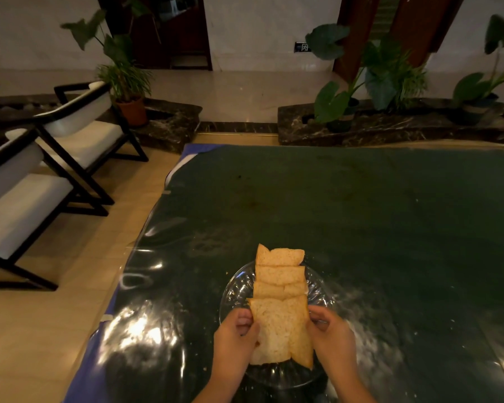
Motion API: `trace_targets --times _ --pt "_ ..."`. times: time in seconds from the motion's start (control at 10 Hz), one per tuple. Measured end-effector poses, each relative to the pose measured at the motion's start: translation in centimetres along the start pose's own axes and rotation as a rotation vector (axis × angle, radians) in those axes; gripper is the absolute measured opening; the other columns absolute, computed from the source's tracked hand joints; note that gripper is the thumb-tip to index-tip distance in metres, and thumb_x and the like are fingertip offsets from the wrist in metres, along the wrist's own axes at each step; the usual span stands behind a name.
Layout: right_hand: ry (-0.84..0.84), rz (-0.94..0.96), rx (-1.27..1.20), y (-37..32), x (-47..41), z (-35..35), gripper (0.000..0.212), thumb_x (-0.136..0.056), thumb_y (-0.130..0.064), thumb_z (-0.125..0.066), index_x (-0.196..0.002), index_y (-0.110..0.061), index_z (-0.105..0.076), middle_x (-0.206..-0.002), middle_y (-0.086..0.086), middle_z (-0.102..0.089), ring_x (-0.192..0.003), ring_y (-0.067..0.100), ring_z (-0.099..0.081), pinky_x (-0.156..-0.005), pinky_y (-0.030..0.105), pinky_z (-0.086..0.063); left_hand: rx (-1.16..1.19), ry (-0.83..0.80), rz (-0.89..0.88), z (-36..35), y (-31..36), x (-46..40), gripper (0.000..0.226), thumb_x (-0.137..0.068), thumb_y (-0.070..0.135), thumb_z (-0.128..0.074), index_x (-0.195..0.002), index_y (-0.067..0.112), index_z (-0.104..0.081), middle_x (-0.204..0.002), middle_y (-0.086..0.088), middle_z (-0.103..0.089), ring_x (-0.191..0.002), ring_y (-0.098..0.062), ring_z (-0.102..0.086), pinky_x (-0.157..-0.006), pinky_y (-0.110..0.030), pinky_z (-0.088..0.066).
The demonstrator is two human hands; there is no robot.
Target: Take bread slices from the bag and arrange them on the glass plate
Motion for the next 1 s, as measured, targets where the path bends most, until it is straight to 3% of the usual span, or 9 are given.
trace_targets --times 0.1,0.2,0.4,0.5,0.7,1.0 --pt "-0.023 0.011 0.013 0.5 0.4 -0.2 0.022 -0.076 -0.012 -0.070 -0.095 -0.024 -0.070 -0.078 -0.013 -0.067 -0.070 0.003 -0.063 -0.063 0.022 -0.048 -0.034 -0.020 0.005 -0.1 -0.2 0.2 0.021 -0.077 0.005 -0.070 -0.080 0.023 -0.060 -0.085 0.001 -0.066 -0.075 -0.005 -0.062 -0.054 -0.007 -0.049" --pt "-0.045 0.027 0.007 1.5 1.1 -0.2 0.031 -0.074 -0.005 -0.069 -0.099 -0.025 -0.068 -0.082 -0.014 -0.065 -0.069 0.000 -0.061 -0.059 0.014 -0.043 -0.067 -0.040 0.012 -0.3 -0.8 0.5 0.028 -0.075 0.004 -0.072 -0.077 0.029 -0.058 -0.085 0.004 -0.066 -0.075 -0.005 -0.062 -0.056 -0.010 -0.048" --pt "-0.042 0.026 -0.047 2.7 1.8 -0.4 0.037 -0.073 -0.004 -0.070 -0.101 -0.028 -0.068 -0.093 -0.008 -0.066 -0.076 0.002 -0.062 -0.064 0.017 -0.046 -0.058 -0.016 0.017 -0.4 -1.7 0.7 0.024 -0.076 0.002 -0.070 -0.088 0.022 -0.064 -0.089 0.004 -0.066 -0.076 -0.005 -0.063 -0.055 -0.010 -0.049" --pt "-0.042 0.031 -0.046 2.8 2.0 -0.5 0.038 -0.073 -0.006 -0.071 -0.104 -0.028 -0.067 -0.093 -0.010 -0.064 -0.078 0.002 -0.062 -0.066 0.018 -0.047 -0.052 -0.009 0.021 -0.4 -2.2 0.7 0.024 -0.077 0.001 -0.069 -0.095 0.017 -0.067 -0.093 0.002 -0.067 -0.078 -0.007 -0.064 -0.062 -0.014 -0.050" --pt "-0.058 0.058 -0.030 3.1 2.1 -0.4 0.043 -0.073 -0.002 -0.070 -0.110 -0.025 -0.065 -0.096 -0.007 -0.063 -0.077 0.001 -0.061 -0.063 0.012 -0.042 -0.060 -0.005 0.010 -0.5 -2.7 0.8 0.031 -0.077 0.002 -0.070 -0.104 0.015 -0.067 -0.093 0.001 -0.068 -0.080 -0.009 -0.064 -0.064 -0.015 -0.050" --pt "-0.066 0.070 -0.046 0.9 1.2 0.8 0.034 -0.076 -0.010 -0.071 -0.107 -0.020 -0.065 -0.093 -0.006 -0.063 -0.074 0.001 -0.059 -0.060 0.014 -0.044 -0.023 -0.039 -0.033 0.6 -0.8 0.3 0.037 -0.077 0.004 -0.071 -0.112 0.012 -0.062 -0.089 -0.001 -0.067 -0.080 -0.009 -0.064 -0.071 -0.018 -0.050"
Point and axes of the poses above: each hand's wrist, its own x-axis away from the middle knuckle, its own z-axis out of the back of the hand, y = z × x, the point moved 4 cm from there along -x, towards the middle knuckle
